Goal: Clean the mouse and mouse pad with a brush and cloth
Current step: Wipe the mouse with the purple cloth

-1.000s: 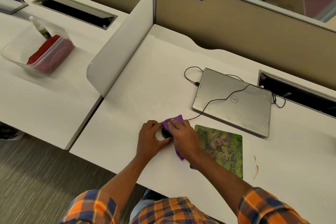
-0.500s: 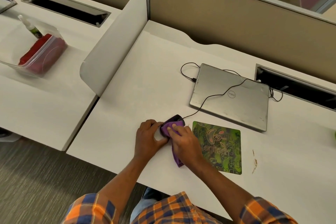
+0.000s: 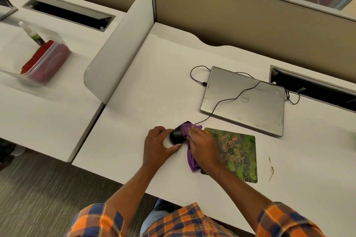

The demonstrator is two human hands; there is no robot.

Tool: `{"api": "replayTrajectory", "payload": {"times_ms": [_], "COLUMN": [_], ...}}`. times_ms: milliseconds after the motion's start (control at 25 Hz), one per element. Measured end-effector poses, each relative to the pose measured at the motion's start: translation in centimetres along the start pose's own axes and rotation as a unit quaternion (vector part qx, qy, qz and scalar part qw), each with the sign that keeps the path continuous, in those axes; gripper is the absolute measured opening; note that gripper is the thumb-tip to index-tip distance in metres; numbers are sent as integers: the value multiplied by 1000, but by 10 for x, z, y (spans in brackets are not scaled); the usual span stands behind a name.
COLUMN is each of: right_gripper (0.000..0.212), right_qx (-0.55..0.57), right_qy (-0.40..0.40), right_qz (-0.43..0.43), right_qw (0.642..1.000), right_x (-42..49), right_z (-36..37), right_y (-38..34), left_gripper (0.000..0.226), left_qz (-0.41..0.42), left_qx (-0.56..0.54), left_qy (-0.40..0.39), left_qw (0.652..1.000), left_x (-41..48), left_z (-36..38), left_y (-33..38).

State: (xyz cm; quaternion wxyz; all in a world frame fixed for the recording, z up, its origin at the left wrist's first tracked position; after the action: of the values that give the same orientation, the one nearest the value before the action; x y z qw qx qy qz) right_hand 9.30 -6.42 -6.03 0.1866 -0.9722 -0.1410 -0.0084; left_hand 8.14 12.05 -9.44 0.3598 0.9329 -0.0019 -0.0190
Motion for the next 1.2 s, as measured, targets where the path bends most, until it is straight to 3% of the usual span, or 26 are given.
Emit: {"api": "replayTrajectory", "payload": {"times_ms": [280,640,1040,1200], "right_gripper": [44,40,57,49], "right_qx": [1,30,-105,-98], "right_qy": [-12,-60,-110,-128], "right_qz": [-75,60,-132,-183], "right_qw": [997,996,980,970], "right_x": [-22,24,19,-4], "right_z": [5,-1,17,24], "right_y": [-29,19,-55,-71], "left_gripper": [59,62,55,49], "left_qz": [-16,-5,-25,-17], "left_qx": [-8,6,-33,-16], "left_qy": [-12,-16,2,7], "left_qw": [1000,1000,999,1000], "left_x": [2,2,3,0], "left_z": [-1,-2,-4,-1], "left_y": [2,4,4,4]}}
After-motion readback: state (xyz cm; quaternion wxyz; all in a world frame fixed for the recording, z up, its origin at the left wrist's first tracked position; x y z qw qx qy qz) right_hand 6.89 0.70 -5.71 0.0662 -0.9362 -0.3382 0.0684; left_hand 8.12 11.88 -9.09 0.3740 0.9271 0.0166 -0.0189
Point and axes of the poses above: each hand's wrist, its own x-axis towards the middle knuckle, its own z-axis out of the palm, y = z × x, the point moved 10 cm from there along x, towards the middle knuckle, and after that the axes turned 5 degrees about -y, right-handed, at the moved point
